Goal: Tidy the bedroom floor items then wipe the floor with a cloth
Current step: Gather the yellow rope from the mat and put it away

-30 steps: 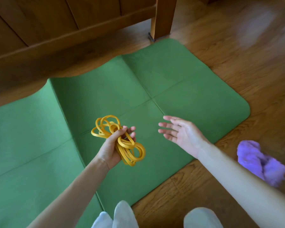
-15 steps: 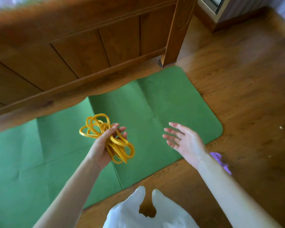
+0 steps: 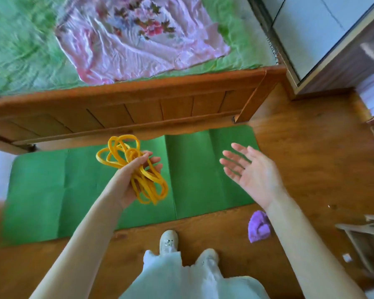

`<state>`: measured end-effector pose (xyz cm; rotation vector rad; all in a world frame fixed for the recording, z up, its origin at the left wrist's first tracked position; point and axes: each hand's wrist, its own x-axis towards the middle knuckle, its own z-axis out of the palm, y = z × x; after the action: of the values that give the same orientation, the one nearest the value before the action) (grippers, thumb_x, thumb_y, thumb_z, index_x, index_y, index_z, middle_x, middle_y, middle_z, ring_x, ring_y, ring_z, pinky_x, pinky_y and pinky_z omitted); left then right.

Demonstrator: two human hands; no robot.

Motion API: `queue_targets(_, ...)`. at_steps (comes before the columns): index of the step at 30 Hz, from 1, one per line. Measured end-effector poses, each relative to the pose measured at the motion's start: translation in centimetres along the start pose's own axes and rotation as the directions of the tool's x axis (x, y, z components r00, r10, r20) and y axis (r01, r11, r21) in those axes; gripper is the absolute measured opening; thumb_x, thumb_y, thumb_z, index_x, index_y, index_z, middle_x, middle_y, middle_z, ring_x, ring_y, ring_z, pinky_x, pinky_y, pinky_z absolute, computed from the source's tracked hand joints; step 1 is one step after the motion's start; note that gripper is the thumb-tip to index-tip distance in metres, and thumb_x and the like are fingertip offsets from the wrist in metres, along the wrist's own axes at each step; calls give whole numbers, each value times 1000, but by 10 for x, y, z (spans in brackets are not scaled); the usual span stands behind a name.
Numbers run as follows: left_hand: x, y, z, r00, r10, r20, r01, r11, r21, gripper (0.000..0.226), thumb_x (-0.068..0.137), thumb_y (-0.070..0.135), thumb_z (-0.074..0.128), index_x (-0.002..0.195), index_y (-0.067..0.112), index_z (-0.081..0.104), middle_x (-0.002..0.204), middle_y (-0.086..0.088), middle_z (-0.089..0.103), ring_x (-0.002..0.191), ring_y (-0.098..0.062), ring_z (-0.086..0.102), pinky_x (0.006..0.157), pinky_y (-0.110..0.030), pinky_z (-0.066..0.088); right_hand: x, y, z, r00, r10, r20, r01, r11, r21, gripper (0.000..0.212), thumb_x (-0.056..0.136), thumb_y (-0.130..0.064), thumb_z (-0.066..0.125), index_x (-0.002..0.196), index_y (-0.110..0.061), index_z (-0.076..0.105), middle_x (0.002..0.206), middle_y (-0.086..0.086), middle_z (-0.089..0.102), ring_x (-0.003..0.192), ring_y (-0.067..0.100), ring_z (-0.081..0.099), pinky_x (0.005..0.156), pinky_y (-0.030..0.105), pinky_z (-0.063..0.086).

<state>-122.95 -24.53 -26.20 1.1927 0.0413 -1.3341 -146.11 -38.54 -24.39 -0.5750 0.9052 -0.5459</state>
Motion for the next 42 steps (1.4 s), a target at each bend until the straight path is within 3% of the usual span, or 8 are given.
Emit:
queue_targets(7, -92, 58, -36, 993, 116, -21, -117, 986, -119, 20, 74, 22, 62, 93, 15, 61, 81, -3, 71, 71, -16, 70, 63, -28, 57, -59, 4, 99, 995, 18, 97, -9, 996, -88, 29, 98, -23, 37, 109, -9, 60, 99, 8, 68, 89, 21, 67, 72, 31, 56)
queue_targets(11, -131, 70, -57, 982, 186, -17, -187, 969, -164, 38, 53, 26, 86, 85, 15, 68, 83, -5, 71, 73, -17, 70, 67, -30, 57, -77, 19, 128, 987, 29, 157, -3, 987, -160, 30, 98, -25, 38, 105, -9, 62, 95, 7, 70, 89, 20, 67, 73, 30, 56)
queue_targets(15, -169, 62, -65, 951, 259, -171, -295, 923, -246, 17, 77, 20, 59, 92, 14, 58, 76, -2, 71, 69, -15, 70, 68, -27, 58, -86, 33, 144, 979, 76, 191, -37, 979, -199, 28, 98, -22, 39, 100, -7, 63, 89, 7, 71, 85, 19, 68, 76, 30, 56)
queue_targets(18, -193, 46, -69, 920, 296, -255, -362, 891, -275, 14, 80, 19, 56, 92, 13, 58, 77, -3, 71, 69, -16, 70, 69, -27, 57, -89, 43, 154, 966, 118, 231, -54, 963, -264, 28, 98, -20, 39, 99, -5, 62, 88, 8, 71, 83, 19, 68, 76, 29, 56)
queue_targets(25, -254, -6, -84, 796, 294, -530, -505, 805, -312, 11, 92, 18, 52, 96, 13, 61, 82, -3, 73, 75, -17, 71, 77, -35, 55, -98, 64, 171, 906, 289, 310, -136, 891, -434, 28, 98, -21, 39, 103, -6, 63, 93, 10, 70, 88, 20, 67, 74, 27, 55)
queue_targets(29, -290, -32, -99, 705, 290, -647, -609, 715, -343, 11, 89, 18, 53, 95, 13, 61, 82, -4, 72, 75, -18, 71, 69, -33, 59, -107, 77, 199, 865, 354, 357, -148, 858, -492, 29, 98, -20, 39, 102, -5, 63, 95, 11, 68, 92, 22, 64, 82, 31, 52)
queue_targets(36, -331, -39, -144, 596, 289, -749, -738, 565, -370, 10, 87, 18, 55, 95, 14, 60, 83, -3, 70, 74, -18, 70, 70, -31, 58, -129, 135, 273, 757, 487, 436, -133, 767, -627, 28, 98, -19, 40, 102, -4, 62, 94, 11, 68, 90, 23, 65, 86, 33, 50)
queue_targets(42, -376, -16, -234, 537, 310, -785, -784, 526, -328, 19, 77, 21, 60, 95, 14, 61, 86, -4, 69, 76, -18, 69, 72, -32, 58, -144, 216, 347, 709, 551, 440, -147, 726, -671, 28, 98, -19, 40, 101, -4, 63, 93, 11, 69, 88, 24, 65, 83, 33, 51)
